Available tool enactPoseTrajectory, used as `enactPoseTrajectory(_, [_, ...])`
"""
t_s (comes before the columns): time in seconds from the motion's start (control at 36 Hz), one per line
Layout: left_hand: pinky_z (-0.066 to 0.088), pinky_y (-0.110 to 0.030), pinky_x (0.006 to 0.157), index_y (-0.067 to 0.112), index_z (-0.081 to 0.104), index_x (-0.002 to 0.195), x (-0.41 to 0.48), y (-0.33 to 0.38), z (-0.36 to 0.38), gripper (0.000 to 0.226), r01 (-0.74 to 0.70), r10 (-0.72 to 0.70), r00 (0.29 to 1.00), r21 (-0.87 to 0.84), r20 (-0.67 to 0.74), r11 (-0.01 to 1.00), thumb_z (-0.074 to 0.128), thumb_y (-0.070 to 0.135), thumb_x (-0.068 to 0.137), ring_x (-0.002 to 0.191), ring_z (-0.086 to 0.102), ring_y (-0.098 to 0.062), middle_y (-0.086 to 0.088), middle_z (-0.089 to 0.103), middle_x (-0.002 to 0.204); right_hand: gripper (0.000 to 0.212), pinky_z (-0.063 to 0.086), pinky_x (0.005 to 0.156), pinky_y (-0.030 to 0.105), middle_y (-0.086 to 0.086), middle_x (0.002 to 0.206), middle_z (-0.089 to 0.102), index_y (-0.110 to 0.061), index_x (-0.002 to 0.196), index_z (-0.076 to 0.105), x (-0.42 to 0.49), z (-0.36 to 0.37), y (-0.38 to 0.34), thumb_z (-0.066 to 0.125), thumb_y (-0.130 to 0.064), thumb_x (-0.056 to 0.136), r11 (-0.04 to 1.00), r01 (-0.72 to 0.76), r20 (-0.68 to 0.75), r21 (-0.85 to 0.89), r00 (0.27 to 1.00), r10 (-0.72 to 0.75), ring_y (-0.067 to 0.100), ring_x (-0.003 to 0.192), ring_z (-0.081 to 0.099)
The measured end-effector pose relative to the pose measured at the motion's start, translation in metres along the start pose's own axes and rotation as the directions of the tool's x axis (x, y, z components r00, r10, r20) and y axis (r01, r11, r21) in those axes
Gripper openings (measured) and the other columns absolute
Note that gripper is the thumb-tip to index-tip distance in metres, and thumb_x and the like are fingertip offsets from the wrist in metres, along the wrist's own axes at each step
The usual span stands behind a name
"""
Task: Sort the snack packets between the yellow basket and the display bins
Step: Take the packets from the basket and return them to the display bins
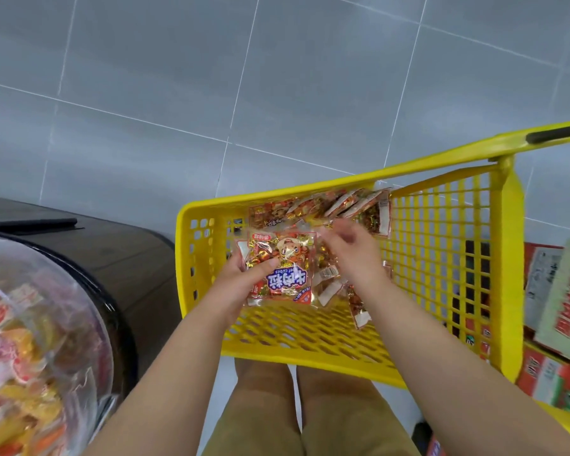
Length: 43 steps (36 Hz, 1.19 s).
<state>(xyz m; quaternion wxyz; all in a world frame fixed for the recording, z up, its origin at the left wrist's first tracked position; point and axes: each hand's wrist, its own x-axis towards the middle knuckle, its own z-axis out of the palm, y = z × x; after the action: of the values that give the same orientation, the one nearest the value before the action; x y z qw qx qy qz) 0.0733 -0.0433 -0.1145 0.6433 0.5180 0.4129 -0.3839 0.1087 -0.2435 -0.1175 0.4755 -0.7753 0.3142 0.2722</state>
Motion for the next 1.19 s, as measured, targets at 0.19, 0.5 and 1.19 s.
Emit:
enactPoseTrajectory(0.19, [0.047,-0.046,0.1,0.032,0.054,0.116,0.002,-0.018,-0.001,0.04,-0.023,0.027,0.999,0.077,-0.046,0.997,0.072,0.038,0.081,0.11,0.063,-0.022,0.0,0.066,0.12,0.052,0.033,0.105,0.037,0.019,0.138,0.045,0.001,0.137,0.039,0.069,-0.033,0.018,0.05,-0.013,0.088,0.959,-0.262,-0.491,-0.108,0.853,0.177,0.033,0.129,0.04])
enactPoseTrajectory(0.5, [0.056,-0.032,0.074,0.033,0.054,0.109,-0.004,-0.026,-0.016,0.033,-0.022,0.028,0.996,0.072,-0.088,0.997,0.071,0.03,0.081,0.09,0.071,-0.016,0.003,0.072,0.103,0.025,0.038,0.078,0.031,0.012,0.107,0.049,-0.012,0.109,0.039,0.092,-0.015,0.039,0.053,-0.015,0.088,0.959,-0.26,-0.436,-0.11,0.88,0.188,0.028,0.095,0.047])
enactPoseTrajectory(1.19, [0.055,-0.021,0.055,0.028,0.055,0.116,-0.065,0.002,-0.029,0.038,-0.144,0.149,0.985,0.069,-0.084,0.987,0.072,0.018,0.084,0.072,0.072,-0.006,0.005,0.072,0.097,0.016,0.034,0.05,0.03,0.001,0.073,0.052,-0.014,0.08,0.053,-0.067,-0.056,0.044,0.043,-0.008,0.092,0.887,0.098,-0.182,-0.451,0.963,-0.199,0.025,0.069,0.052])
